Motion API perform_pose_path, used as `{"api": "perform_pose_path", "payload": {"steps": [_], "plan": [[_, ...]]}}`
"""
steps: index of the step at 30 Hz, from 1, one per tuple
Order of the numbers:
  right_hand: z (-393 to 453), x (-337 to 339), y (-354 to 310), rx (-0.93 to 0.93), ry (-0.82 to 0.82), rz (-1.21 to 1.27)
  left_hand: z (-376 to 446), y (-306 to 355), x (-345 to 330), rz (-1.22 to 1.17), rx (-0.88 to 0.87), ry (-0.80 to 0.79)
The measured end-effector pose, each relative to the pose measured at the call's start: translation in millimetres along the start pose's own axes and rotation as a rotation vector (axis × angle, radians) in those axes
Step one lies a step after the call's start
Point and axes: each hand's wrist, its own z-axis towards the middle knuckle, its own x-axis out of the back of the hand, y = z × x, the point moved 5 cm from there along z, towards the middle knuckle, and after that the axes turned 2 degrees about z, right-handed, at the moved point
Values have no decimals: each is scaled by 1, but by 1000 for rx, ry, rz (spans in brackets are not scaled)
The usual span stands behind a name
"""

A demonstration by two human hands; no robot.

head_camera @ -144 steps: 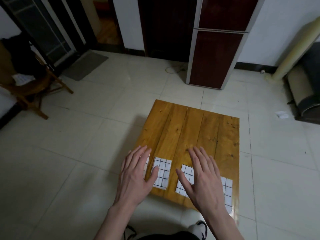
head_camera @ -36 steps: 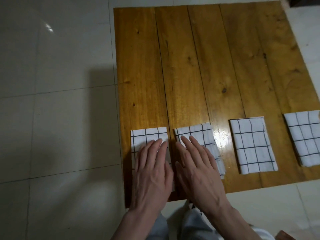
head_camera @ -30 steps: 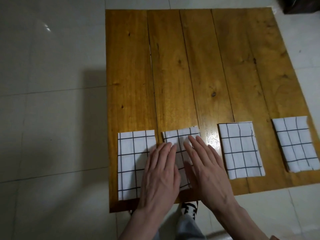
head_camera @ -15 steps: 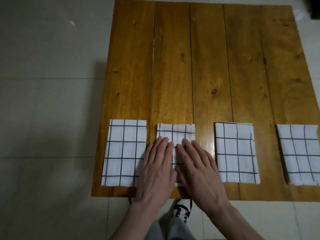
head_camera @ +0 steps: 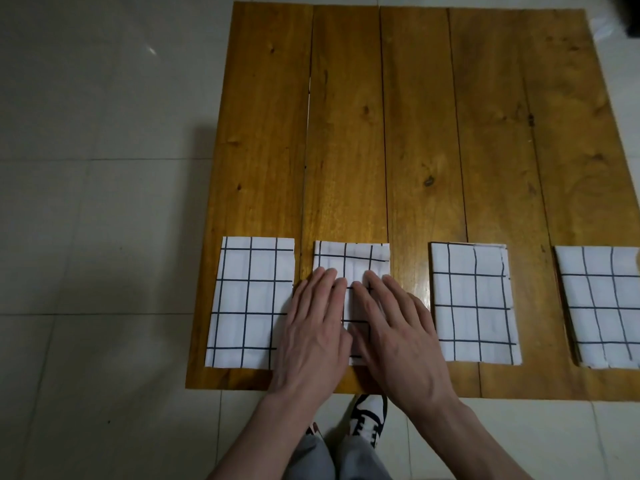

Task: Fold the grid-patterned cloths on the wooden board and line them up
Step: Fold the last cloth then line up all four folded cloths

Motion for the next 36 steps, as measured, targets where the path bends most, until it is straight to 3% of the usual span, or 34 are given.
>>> {"api": "perform_pose_path", "payload": {"steps": [31,36], "plan": [[-2,2,-1,-16,-15,45,-1,-4,-1,-29,-30,5],[-4,34,9,7,69,107,4,1,8,-76,-17,-5]]}}
